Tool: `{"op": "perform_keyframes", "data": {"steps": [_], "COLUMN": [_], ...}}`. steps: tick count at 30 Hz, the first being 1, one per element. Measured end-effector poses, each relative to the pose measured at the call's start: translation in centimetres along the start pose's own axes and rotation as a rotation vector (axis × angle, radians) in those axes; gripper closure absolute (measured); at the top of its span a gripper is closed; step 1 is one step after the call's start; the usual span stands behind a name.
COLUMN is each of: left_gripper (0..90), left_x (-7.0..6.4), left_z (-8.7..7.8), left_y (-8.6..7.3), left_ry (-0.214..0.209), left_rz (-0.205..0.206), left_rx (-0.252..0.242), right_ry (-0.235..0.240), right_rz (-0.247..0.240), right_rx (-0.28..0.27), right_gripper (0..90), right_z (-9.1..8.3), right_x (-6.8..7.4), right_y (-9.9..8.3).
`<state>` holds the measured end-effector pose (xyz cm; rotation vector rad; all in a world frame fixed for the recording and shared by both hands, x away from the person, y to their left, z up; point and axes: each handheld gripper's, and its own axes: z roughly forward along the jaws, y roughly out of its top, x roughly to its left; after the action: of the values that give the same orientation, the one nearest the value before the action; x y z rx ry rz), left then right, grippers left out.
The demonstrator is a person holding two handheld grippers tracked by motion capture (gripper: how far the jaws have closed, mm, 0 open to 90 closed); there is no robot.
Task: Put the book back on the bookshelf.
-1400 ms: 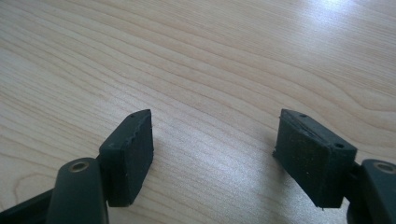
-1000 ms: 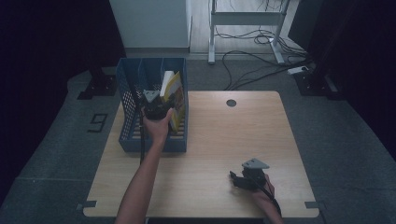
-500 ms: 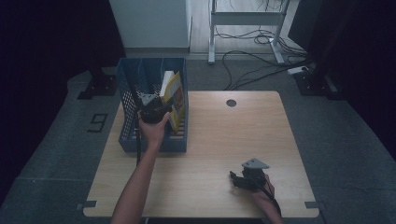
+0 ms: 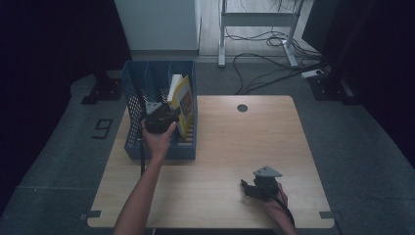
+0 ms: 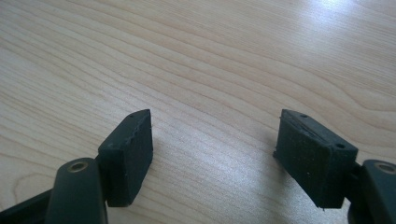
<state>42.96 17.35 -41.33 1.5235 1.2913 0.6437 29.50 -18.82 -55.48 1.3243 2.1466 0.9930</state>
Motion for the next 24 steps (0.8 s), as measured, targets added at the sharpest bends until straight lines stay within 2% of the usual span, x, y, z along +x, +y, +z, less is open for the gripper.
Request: {"op": "perform_keyframes", "data": {"steps": [11, 24], "left_gripper": [42.3, 42.7], "left_x": [-0.3, 0.3], "left_z": [-2.5, -4.5], "left_y": [-1.3, -4.5], "left_ry": [-0.065, -0.158], "left_rz": [0.021, 0.021], "left_rx": [0.014, 0.057], "right_ry": [-0.001, -0.004], "right_rz": [0.001, 0.003], "right_rx": [0.001, 0.002], "right_gripper": [26.3, 26.1], "right_z": [0.0, 0.0], "right_x": [0.0, 0.0], "right_y": [0.0, 0.0]}}
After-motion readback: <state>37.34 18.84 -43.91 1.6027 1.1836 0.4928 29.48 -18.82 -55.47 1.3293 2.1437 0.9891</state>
